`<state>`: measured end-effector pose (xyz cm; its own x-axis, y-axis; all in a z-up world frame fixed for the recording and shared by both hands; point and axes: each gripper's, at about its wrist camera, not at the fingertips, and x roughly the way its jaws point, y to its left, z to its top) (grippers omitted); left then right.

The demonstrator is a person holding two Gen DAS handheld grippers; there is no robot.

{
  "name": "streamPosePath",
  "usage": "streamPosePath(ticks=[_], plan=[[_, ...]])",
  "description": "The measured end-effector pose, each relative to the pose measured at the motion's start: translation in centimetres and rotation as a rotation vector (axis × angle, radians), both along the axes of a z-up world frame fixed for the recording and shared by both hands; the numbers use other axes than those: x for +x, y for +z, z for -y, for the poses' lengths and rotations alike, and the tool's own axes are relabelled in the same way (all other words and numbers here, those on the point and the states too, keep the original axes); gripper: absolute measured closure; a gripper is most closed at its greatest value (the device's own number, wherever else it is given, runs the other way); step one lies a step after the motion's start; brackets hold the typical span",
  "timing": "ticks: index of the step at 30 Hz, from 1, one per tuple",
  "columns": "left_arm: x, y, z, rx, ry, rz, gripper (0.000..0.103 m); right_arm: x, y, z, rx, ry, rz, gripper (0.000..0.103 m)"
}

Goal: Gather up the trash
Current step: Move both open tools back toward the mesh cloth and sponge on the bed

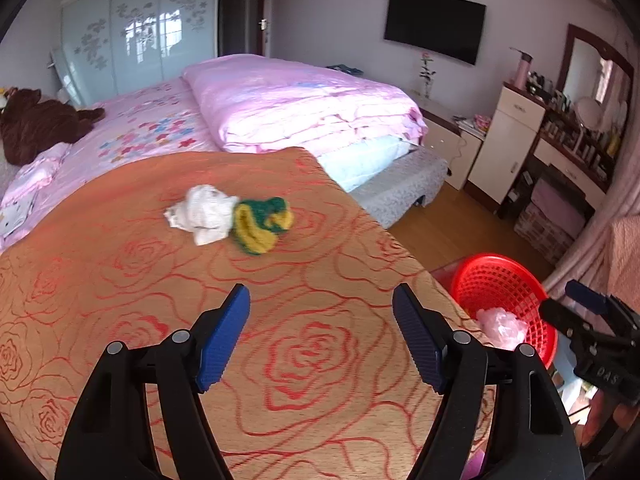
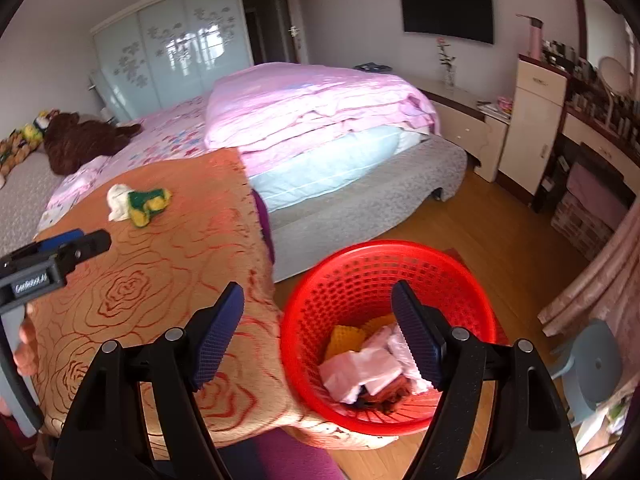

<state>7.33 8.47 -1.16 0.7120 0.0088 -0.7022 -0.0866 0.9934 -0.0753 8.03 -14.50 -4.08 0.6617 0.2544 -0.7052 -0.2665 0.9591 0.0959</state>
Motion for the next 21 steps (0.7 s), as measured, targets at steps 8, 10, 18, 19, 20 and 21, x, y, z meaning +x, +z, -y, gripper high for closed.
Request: streamPosePath(ticks=[8,10,18,19,20,21], plan=[[-0.1,-0.3,-4.1,-0.019,0.070,-0.012,0.030,0.6,-0.3,-3.4,0.008,0.066,-0.016,0.029],[0.1,-0.4,-5.8,-0.030,0.099,-0.023,0.030,0.8,-0.5,-4.5,0.009,0.088,-0.021,0.029],[2.6,-0.3,-11.5,-0.131,0.194,-0.045,0.030,1.3,-0.7,-6.7,0.025,0.128,-0.027,0.029],[2.9,-0.3,-11.8,-0.134,0.198,-0.047,0.030,1.4,-0.7,-6.8,0.027,0.130,-0.028,0.029],[3.6,-0.3,-12.1,-0.129,0.201,-0.051,0.030,1.6,-0.7,-6.9,0.029,0.131,-0.028,0.029],[4.1,-0.3,-12.3,-0.122,0.205,-0.056,0.030,1.7,-0.8,-7.0,0.032,0.132,-0.030,0.029]])
